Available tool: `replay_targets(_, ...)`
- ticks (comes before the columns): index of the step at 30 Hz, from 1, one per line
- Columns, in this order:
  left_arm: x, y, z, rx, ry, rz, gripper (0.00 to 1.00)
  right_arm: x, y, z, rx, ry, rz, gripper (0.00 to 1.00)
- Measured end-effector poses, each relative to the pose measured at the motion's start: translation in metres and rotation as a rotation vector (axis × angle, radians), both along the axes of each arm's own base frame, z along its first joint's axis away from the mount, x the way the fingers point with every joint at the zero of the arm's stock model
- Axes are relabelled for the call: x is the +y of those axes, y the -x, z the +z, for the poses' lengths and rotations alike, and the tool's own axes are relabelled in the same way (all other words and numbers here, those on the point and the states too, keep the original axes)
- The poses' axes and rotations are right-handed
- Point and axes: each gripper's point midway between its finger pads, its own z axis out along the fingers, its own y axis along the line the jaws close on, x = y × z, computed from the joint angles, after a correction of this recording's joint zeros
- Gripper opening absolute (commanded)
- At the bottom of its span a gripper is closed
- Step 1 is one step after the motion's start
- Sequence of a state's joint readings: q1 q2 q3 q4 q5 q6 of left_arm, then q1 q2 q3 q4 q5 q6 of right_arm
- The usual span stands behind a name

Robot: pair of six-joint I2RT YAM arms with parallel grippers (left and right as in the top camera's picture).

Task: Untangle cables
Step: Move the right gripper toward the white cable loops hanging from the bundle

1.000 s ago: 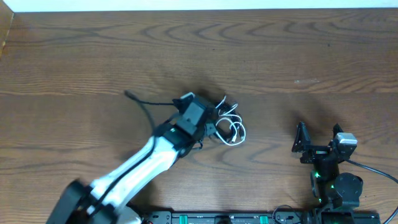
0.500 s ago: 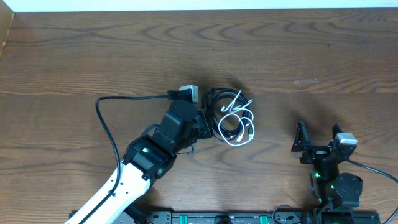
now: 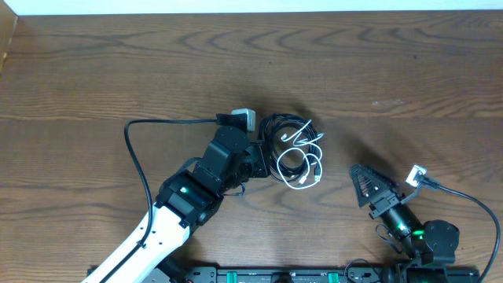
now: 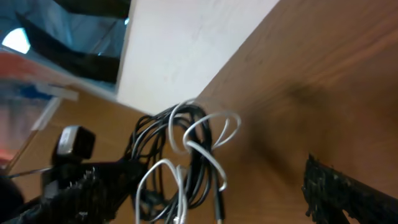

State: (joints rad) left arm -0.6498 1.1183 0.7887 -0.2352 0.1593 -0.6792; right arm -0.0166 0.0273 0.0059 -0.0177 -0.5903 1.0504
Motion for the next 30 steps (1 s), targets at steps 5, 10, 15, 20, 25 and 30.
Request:
replay_targets(5, -0.002, 0.002, 0.000, 0.006, 0.008, -0.014, 0.08, 0.014, 0.012, 0.032, -0.181, 0.056, 0.102, 0.84)
replay_targets(10, -0.003, 0.003, 0.000, 0.010, 0.013, -0.022, 0.07, 0.032, 0.031, 0.048, -0.139, 0.015, 0.245, 0.70)
replay_targets(15, -0.005, 0.004, 0.001, 0.013, 0.018, -0.029, 0.08, 0.046, 0.046, 0.046, 0.020, -0.111, 0.372, 0.61)
replay_targets(20, -0.009, 0.007, 0.002, 0.020, 0.038, -0.056, 0.07, 0.053, 0.052, 0.021, 0.210, -0.182, 0.406, 0.60)
replay_targets(25, -0.013, 0.011, 0.003, 0.045, 0.066, -0.066, 0.07, 0.057, 0.056, 0.008, 0.286, -0.191, 0.410, 0.59)
replay_targets(30, -0.018, 0.014, 0.006, 0.071, 0.109, -0.073, 0.07, 0.060, 0.057, 0.003, 0.309, -0.184, 0.405, 0.59)
